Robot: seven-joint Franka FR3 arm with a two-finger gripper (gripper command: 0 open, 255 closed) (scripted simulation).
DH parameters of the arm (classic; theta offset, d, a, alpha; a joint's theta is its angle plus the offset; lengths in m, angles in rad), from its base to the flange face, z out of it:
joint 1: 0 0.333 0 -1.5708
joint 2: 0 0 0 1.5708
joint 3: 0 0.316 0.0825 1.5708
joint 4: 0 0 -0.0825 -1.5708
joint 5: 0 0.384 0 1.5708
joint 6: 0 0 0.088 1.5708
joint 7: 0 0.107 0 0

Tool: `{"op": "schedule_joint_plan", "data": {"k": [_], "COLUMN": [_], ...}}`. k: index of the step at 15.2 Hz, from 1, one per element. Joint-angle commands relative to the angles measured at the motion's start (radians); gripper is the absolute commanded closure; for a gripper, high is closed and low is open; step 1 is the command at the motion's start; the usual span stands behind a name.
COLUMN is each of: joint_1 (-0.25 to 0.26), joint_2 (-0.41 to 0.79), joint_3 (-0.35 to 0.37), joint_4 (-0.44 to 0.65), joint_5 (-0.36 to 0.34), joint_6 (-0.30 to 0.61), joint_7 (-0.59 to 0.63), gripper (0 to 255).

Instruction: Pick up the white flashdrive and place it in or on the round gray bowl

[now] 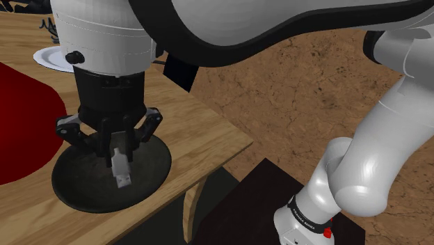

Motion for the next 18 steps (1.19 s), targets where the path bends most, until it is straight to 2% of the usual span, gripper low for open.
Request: {"op": "schedule_joint_plan", "data": {"k": [1,2,7,11,18], "joint_1": [0.0,0.0,0.0,0.0,0.0], "joint_2": [0.0,0.0,0.0,-0.003,-0.003], "joint_3": [0.0,0.0,0.0,0.0,0.0], "joint_4": [0.0,0.0,0.0,0.124,0.124], "joint_5": [0.0,0.0,0.0,0.002,0.002], "joint_6": [0.0,0.0,0.0,-0.127,-0.127], "joint_7": [0.0,0.0,0.0,-0.002,-0.002], "gripper": [255,0,0,0,0]}}
